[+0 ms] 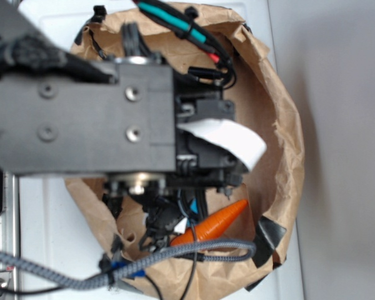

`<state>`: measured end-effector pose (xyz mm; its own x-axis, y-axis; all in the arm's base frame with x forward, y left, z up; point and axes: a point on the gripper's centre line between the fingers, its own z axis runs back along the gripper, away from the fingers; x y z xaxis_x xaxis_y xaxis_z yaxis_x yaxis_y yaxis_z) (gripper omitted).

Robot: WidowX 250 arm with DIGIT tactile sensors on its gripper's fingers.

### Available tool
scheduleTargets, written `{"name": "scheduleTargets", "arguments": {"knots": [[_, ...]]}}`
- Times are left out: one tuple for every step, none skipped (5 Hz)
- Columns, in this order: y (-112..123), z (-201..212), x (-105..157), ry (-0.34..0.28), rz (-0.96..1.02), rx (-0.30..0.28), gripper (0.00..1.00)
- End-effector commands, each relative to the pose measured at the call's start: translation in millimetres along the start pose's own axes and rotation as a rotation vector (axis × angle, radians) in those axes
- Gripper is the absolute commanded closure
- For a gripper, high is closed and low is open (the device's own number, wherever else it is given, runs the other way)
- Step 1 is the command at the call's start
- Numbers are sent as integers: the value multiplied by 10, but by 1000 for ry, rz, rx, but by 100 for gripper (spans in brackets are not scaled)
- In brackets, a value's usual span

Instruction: Grab the blue ball.

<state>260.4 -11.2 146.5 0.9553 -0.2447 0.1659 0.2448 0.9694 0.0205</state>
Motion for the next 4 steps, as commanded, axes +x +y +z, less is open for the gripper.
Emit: {"name": "scheduleTargets", "arguments": {"knots": [[-179,-244,91,17,-67,62,0],[-327,-467,92,41,-132,87,0],[-474,-685,166,47,-212,68,0],[-442,-770,223,63,-222,41,0]]}}
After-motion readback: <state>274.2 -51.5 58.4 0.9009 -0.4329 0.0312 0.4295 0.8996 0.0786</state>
